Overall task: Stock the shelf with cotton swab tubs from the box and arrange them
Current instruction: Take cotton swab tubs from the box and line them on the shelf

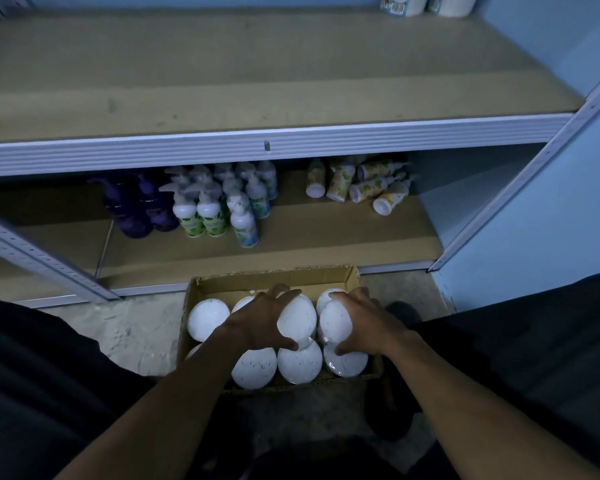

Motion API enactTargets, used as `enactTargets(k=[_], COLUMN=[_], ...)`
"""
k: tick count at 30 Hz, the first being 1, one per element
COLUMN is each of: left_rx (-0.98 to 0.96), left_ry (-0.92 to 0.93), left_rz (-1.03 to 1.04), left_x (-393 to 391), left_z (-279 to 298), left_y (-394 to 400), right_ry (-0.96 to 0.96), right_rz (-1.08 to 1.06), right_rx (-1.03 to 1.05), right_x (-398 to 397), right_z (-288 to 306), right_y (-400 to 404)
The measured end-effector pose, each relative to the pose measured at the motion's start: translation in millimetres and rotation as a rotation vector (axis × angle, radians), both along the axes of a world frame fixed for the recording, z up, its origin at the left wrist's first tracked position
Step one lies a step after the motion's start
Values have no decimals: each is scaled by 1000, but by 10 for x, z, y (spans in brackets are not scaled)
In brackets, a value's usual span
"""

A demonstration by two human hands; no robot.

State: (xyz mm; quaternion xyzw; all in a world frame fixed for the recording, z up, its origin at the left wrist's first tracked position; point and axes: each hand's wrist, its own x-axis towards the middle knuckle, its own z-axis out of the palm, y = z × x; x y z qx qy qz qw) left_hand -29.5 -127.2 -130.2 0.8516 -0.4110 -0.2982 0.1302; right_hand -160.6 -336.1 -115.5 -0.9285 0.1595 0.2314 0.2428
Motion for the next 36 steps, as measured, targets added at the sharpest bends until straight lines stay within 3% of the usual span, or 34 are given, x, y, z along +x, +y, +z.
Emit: enactTargets(k=[19,36], left_rx=[-20,-187], left_ry=[-47,-203], left_rz=[-42,-24], left_x=[-63,124], left_z=[-16,1268], left_y=[-132,-89], right_ry=[-91,-292], right_rz=[43,141], right_rx=[-45,-87], right_x=[33,227], right_z=[-53,1035], right_y=[87,-12])
